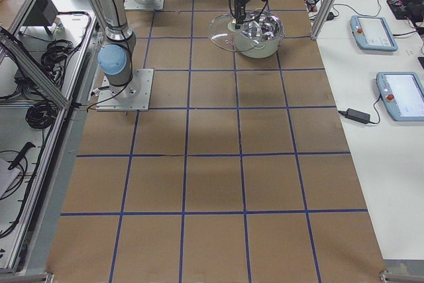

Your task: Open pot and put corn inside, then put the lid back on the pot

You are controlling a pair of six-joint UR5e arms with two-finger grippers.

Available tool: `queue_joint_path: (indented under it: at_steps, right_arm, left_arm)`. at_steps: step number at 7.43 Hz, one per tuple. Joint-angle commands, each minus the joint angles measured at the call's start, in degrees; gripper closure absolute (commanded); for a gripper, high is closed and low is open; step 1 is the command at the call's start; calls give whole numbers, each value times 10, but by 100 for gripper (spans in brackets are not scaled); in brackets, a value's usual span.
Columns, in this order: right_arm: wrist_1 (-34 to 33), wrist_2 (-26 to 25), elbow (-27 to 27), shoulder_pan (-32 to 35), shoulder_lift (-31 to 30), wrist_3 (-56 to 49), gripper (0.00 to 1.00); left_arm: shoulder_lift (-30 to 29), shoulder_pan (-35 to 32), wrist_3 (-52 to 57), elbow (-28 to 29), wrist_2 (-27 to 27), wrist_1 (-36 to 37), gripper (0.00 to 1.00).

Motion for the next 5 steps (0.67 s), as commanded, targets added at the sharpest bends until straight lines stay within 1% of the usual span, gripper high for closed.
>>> queue_joint_path:
  at_steps: [1, 2, 3, 4, 5]
  right_arm:
    - [1, 0, 1, -20, 0, -3, 73]
    - [3, 2, 1, -33, 0, -14, 73]
    - [3, 0, 1, -37, 0, -20, 73]
    - [2, -1, 1, -39, 0, -21, 73]
    - [2, -1, 1, -46, 0, -22, 73]
  left_arm:
    - [4, -61, -59, 90, -1, -79, 90]
    - [-2, -87, -63, 147, -9, -109, 90]
    - [-9, -118, -81, 198, -37, -141, 90]
    - [-18, -143, -127, 237, -67, -142, 90]
    - [-43, -183, -185, 271, -80, -142, 90]
